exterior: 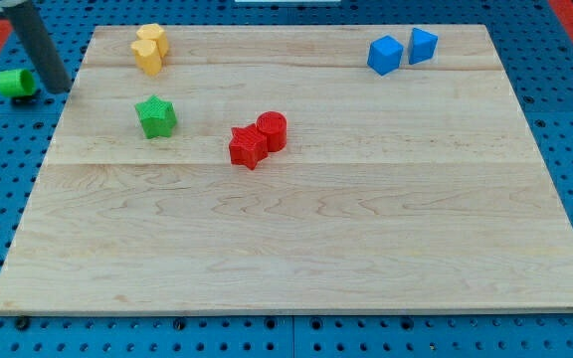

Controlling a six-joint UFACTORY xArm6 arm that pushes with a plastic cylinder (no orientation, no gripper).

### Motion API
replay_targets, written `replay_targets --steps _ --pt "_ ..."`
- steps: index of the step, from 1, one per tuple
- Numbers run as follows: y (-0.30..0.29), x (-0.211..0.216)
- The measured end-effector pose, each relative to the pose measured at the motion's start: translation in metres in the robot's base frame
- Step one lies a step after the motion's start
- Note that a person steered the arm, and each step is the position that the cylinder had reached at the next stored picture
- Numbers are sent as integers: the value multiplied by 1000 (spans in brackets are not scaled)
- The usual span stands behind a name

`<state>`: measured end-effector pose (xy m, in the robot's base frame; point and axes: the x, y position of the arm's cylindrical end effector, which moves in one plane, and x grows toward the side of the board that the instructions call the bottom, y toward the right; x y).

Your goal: Push the green star closer to the blue cube

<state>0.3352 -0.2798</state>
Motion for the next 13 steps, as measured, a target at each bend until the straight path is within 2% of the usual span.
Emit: replay_targets --steps 1,3,4,5,6,7,8,9,10,11,12,13 --pt "31 53" --pt "219 33" --pt "278 -22" --pt "302 -29" --pt "250 24" --pt "216 -23" --pt "265 -65" --pt "335 -84" --pt "369 -102" --pt "311 -68" --pt "192 -27" --pt "136 15"
